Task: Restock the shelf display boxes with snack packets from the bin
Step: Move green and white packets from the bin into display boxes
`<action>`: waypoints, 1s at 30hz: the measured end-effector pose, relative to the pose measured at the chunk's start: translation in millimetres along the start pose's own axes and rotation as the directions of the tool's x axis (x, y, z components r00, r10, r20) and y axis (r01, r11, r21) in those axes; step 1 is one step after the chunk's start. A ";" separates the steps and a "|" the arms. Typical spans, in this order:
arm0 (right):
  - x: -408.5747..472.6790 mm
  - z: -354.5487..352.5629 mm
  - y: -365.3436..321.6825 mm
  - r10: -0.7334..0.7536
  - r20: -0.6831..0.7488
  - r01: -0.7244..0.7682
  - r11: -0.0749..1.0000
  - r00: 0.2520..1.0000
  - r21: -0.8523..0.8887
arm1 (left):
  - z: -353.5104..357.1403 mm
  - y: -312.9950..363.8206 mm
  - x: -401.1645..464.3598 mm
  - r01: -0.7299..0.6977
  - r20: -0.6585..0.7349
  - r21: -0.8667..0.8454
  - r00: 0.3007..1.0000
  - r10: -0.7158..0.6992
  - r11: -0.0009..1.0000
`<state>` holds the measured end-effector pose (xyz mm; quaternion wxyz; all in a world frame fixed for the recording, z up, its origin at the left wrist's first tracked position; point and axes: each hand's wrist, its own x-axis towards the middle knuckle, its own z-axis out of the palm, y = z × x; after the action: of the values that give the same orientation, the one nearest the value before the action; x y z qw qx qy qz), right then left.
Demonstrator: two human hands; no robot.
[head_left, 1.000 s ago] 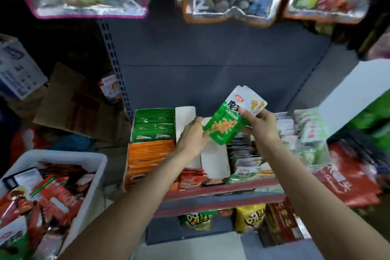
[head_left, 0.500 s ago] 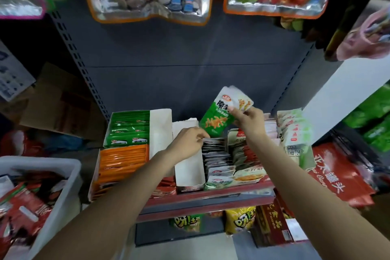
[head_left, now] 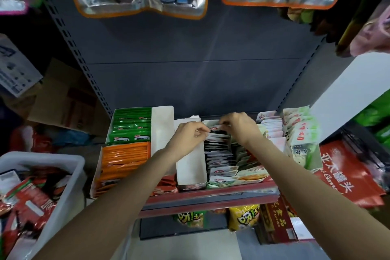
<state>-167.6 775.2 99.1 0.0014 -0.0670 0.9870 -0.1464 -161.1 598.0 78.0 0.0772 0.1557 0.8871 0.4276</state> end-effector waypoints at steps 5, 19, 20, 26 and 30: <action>6.5 5.0 -10.6 0.079 0.047 -0.073 0.991 0.996 -0.110 | 0.7 3.0 -1.1 0.015 -0.036 -0.047 0.999 -0.016 0.999; -46.9 59.7 -208.9 -0.104 -0.026 0.106 0.917 0.994 0.385 | -116.2 -83.3 -138.2 0.201 -0.497 0.052 0.855 -0.149 0.978; -51.5 71.2 -231.9 -0.126 0.006 0.114 0.915 0.992 0.388 | -128.0 -99.3 -158.1 0.245 -0.510 0.011 0.835 -0.205 0.970; -80.8 156.7 -359.2 -0.262 0.274 0.139 0.908 0.926 0.396 | -186.2 -205.0 -275.5 0.473 -0.490 -0.056 0.754 -0.437 0.879; -100.4 216.0 -432.6 -0.192 0.445 0.047 0.947 0.875 0.317 | -226.5 -271.2 -343.6 0.602 -0.450 -0.010 0.710 -0.541 0.798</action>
<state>-6.2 315.9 15.7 0.2413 -0.1609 0.9177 -0.2716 43.5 155.1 8.1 -0.0032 -0.2205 0.9128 0.3438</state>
